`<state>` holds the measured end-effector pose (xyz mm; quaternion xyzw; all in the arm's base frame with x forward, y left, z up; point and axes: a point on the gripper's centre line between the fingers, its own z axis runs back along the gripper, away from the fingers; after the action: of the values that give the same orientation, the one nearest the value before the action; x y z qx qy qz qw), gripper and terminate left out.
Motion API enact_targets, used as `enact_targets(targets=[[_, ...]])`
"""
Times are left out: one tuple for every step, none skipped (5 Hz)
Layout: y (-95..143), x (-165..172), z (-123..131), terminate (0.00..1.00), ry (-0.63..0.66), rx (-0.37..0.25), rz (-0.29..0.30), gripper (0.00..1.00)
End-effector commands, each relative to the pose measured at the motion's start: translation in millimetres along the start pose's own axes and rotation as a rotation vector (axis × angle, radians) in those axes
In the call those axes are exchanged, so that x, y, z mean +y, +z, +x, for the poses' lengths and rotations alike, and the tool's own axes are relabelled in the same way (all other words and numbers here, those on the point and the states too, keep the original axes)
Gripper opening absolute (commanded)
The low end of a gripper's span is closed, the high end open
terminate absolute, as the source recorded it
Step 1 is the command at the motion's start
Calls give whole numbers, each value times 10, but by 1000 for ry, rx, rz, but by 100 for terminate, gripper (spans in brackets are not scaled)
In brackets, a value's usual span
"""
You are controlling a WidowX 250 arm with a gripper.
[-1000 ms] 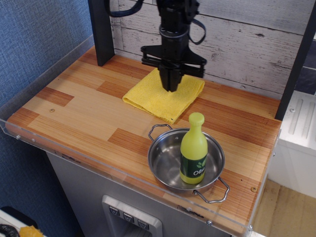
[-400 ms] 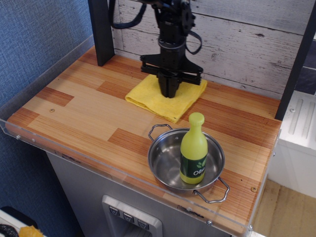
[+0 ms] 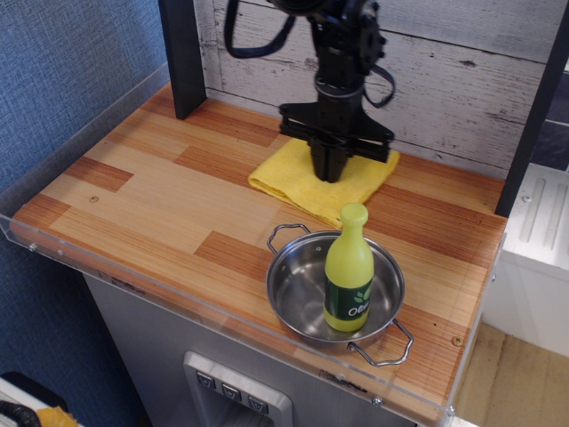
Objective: Move the yellow cloth to the back right corner up against the wall.
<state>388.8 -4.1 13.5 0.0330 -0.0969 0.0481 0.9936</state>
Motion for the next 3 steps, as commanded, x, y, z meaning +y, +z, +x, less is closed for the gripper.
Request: enact_targets(targets=[[114, -330, -23, 0, 73, -13, -24, 0], [94, -467, -50, 0, 104, 0, -31, 0], [116, -597, -86, 0, 128, -9, -42, 0]])
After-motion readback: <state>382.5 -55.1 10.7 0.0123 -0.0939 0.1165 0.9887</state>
